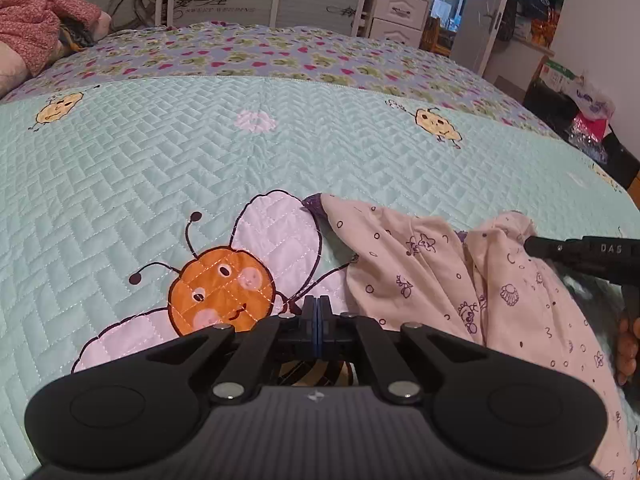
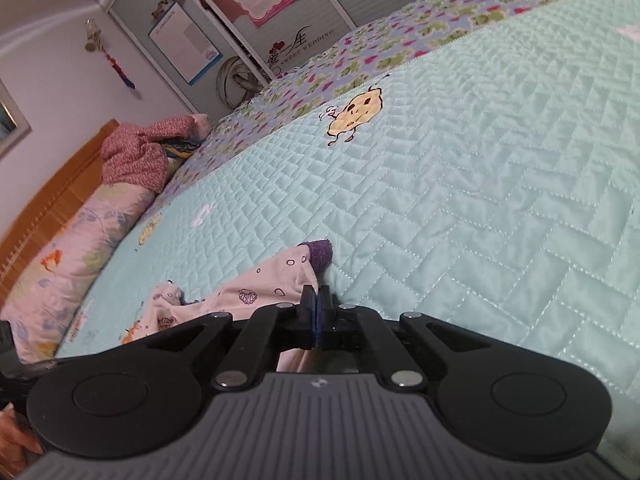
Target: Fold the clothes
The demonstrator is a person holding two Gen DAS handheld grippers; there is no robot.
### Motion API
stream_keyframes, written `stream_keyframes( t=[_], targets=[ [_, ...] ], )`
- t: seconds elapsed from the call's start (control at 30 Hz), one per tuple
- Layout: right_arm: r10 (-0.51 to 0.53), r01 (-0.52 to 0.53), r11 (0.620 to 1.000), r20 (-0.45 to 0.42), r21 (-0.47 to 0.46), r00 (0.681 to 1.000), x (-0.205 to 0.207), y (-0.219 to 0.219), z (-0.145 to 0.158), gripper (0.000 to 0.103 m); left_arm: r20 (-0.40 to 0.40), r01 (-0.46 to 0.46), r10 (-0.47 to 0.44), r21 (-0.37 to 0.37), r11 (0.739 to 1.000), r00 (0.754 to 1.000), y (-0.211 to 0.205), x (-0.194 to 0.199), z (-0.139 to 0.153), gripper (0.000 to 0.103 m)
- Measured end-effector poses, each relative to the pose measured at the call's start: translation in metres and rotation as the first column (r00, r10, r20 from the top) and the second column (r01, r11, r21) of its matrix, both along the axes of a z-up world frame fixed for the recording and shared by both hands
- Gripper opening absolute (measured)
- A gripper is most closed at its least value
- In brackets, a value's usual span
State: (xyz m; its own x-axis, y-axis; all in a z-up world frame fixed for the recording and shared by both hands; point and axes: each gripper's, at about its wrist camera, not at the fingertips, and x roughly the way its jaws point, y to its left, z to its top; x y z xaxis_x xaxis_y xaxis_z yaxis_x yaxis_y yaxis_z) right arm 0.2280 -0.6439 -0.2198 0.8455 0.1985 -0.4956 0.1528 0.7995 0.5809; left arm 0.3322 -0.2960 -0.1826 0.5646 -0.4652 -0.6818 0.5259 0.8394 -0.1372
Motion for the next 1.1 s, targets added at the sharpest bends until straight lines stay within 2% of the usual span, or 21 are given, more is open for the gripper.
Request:
stream_keyframes(
  t=[0.1,0.17,0.23,0.27,0.33,0.37,0.43,0.47,0.57,0.67,0.8,0.87,0.97,1.03,1.07,1.1],
  targets=[
    [-0.007,0.006,0.996,0.007,0.085,1.000,-0.002,-0.011,-0.004,0.001,0.065,-0.070,0.068,0.019,0.997,0.996,0.000,-0.012,0.006,0.002],
    [-0.046,0.044,0.990,0.012,0.133,0.999,-0.006,-0.019,-0.003,0.005,0.127,-0.087,0.094,-0.066,0.994,0.987,0.007,-0.031,0.014,0.005],
    [-0.118,0.116,0.990,0.027,0.084,0.993,-0.013,-0.019,0.009,0.019,0.147,-0.052,0.076,-0.159,0.986,0.986,0.014,-0.049,0.016,0.015],
    [-0.136,0.135,0.990,0.052,0.030,0.989,-0.017,-0.014,0.019,0.021,0.124,-0.025,0.049,-0.185,0.982,0.991,0.014,-0.054,0.012,0.018],
    [-0.078,0.085,0.995,0.123,-0.052,0.989,-0.020,0.002,0.040,0.021,0.052,0.009,0.002,-0.209,0.978,0.999,0.014,-0.060,-0.002,0.021],
    [-0.020,0.029,0.998,0.150,-0.063,0.988,-0.020,0.013,0.047,0.021,0.026,0.020,-0.014,-0.215,0.976,1.000,0.014,-0.061,-0.011,0.022],
    [0.067,-0.051,0.994,0.178,-0.096,0.982,-0.017,0.040,0.055,0.022,0.034,0.018,-0.009,-0.252,0.968,0.999,0.021,-0.062,-0.019,0.022],
    [0.106,-0.084,0.989,0.186,-0.121,0.977,-0.015,0.054,0.058,0.024,0.013,0.000,0.003,-0.282,0.960,1.000,0.025,-0.059,-0.020,0.022],
    [0.156,-0.113,0.961,0.159,-0.251,0.975,-0.001,0.096,0.056,0.025,-0.016,-0.010,0.005,-0.322,0.947,1.000,0.029,-0.052,-0.027,0.022],
    [0.198,-0.161,0.948,0.113,-0.274,0.974,0.024,0.122,0.054,0.025,-0.041,-0.009,-0.006,-0.364,0.931,0.999,0.034,-0.050,-0.030,0.022],
    [0.256,-0.224,0.873,0.017,-0.433,0.967,0.051,0.152,0.058,0.025,-0.055,-0.006,-0.017,-0.384,0.923,0.998,0.036,-0.049,-0.030,0.022],
    [0.277,-0.255,0.854,-0.018,-0.453,0.961,0.058,0.157,0.060,0.025,-0.053,-0.004,-0.018,-0.380,0.925,0.998,0.035,-0.050,-0.030,0.022],
    [0.302,-0.299,0.851,-0.063,-0.431,0.951,0.067,0.157,0.059,0.024,-0.054,-0.002,-0.020,-0.378,0.926,0.998,0.036,-0.050,-0.030,0.022],
    [0.305,-0.317,0.850,-0.097,-0.421,0.947,0.070,0.158,0.057,0.019,-0.061,-0.002,-0.023,-0.385,0.923,0.998,0.038,-0.048,-0.031,0.022],
    [0.301,-0.321,0.851,-0.116,-0.416,0.947,0.071,0.159,0.055,0.000,-0.064,-0.002,-0.025,-0.387,0.922,0.998,0.038,-0.048,-0.031,0.022],
    [0.289,-0.320,0.851,-0.136,-0.417,0.947,0.072,0.159,0.054,0.000,-0.065,-0.001,-0.026,-0.388,0.922,0.998,0.039,-0.048,-0.031,0.022]
  ],
)
